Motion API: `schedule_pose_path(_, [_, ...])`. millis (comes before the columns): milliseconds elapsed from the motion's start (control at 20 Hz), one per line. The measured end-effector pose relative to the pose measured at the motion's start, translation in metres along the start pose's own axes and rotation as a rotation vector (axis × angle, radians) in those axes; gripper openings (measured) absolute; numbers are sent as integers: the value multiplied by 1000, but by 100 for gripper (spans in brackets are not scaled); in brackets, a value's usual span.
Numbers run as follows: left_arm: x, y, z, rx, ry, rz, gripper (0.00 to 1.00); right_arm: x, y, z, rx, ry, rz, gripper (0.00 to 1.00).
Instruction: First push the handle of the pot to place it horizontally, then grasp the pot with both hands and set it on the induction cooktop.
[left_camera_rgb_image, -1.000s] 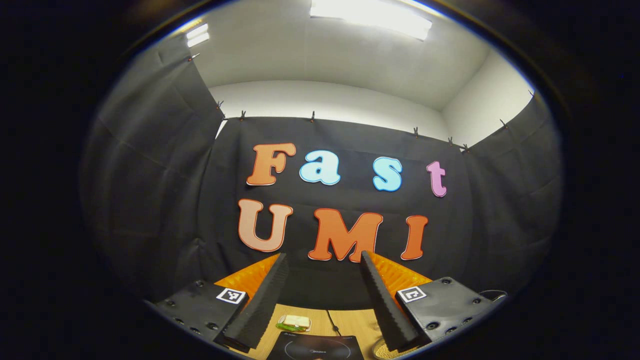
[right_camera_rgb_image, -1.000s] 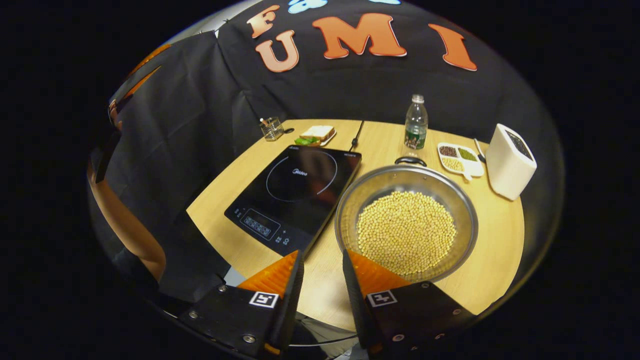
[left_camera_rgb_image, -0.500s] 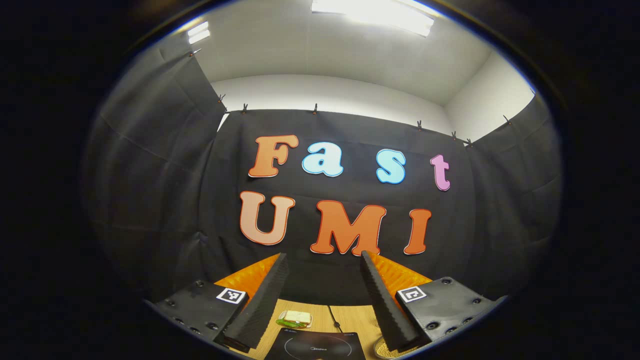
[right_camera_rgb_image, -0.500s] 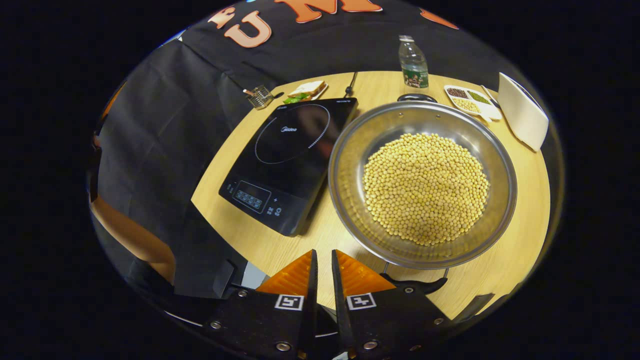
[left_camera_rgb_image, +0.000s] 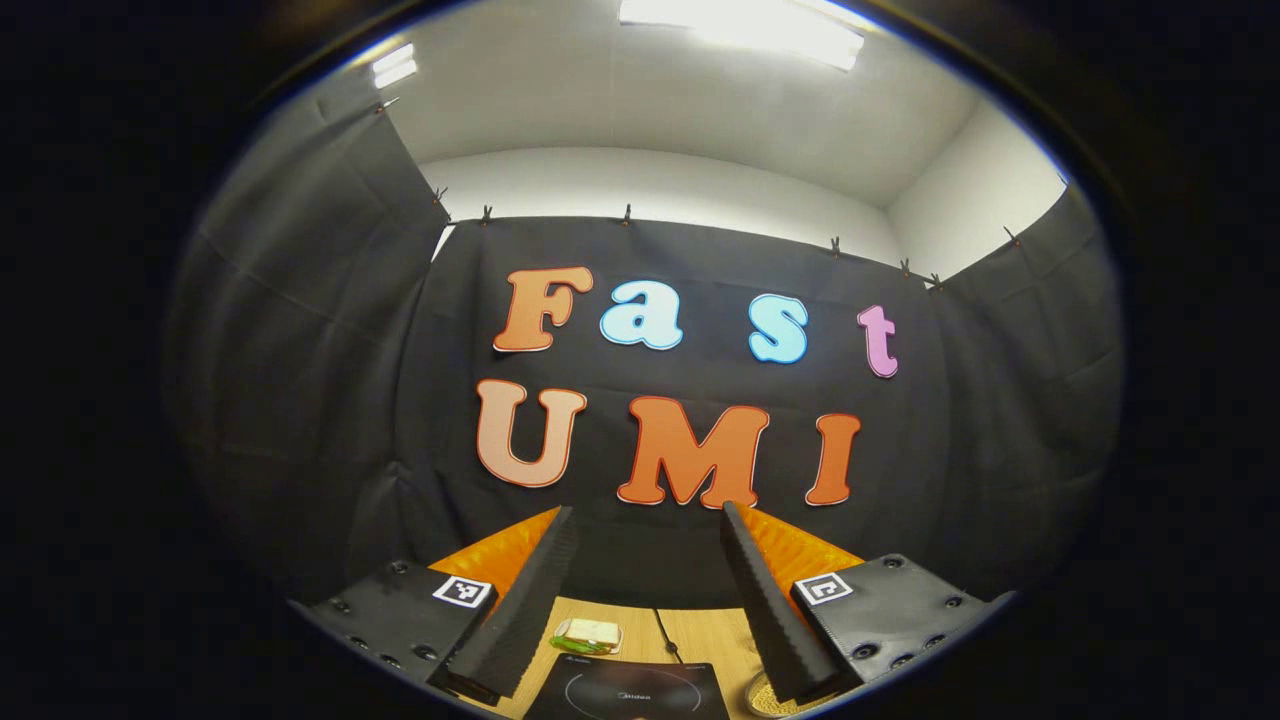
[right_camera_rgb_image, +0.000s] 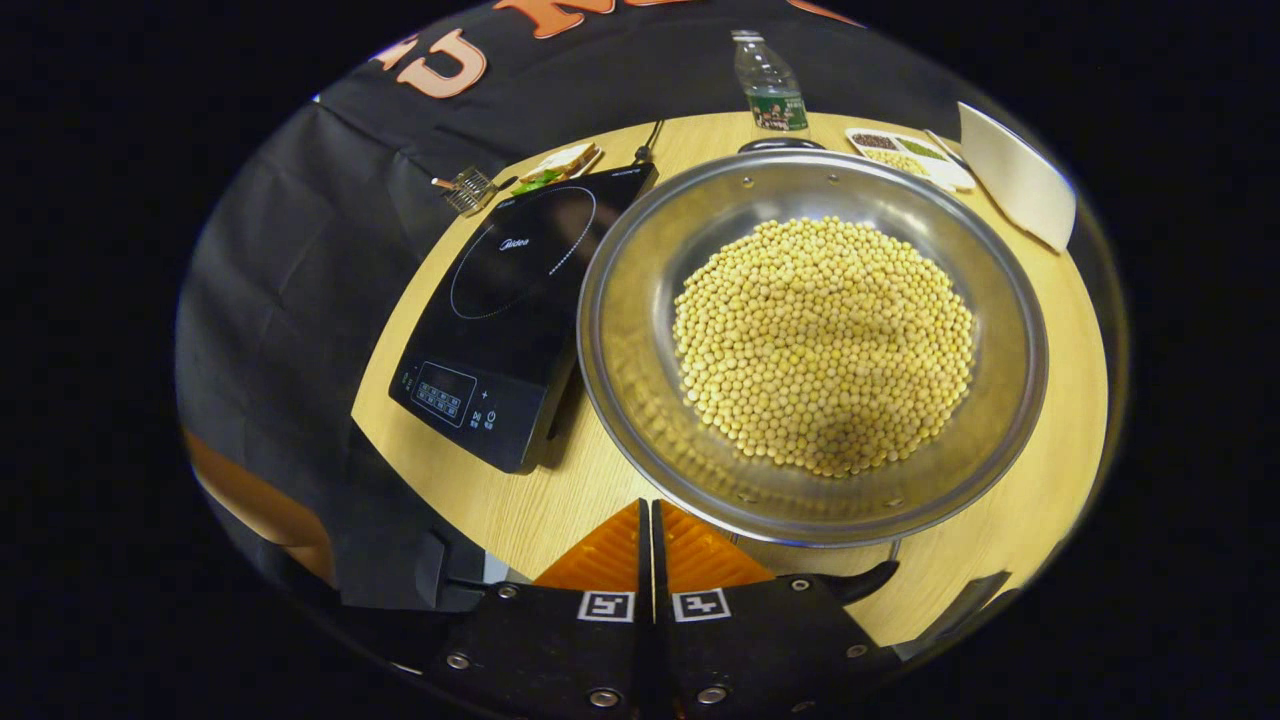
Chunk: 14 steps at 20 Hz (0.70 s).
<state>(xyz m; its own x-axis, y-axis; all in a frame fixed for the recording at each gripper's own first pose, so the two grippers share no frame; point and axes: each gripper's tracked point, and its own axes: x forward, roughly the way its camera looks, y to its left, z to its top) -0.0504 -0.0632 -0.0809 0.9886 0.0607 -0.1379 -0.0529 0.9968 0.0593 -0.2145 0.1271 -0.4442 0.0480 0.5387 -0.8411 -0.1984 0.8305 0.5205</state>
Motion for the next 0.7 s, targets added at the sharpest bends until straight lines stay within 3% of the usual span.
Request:
schedule_pose_path(200, [5,-2,-7,0,29,1,96,-5,-23,0,29,-19,-26,0])
schedule_pose_path(250, [5,-4,-7,-3,28,0,92,-7,-29,0,35,-15,-32,0])
schedule_pose_path(300, [6,-6,-7,-7,28,-5,96,-10,-36,-1,42,-13,-42,0])
schedule_pose_path(700, [11,-14,-23,-23,56,-17,96,-28,-99,12,57,-58,-181,0])
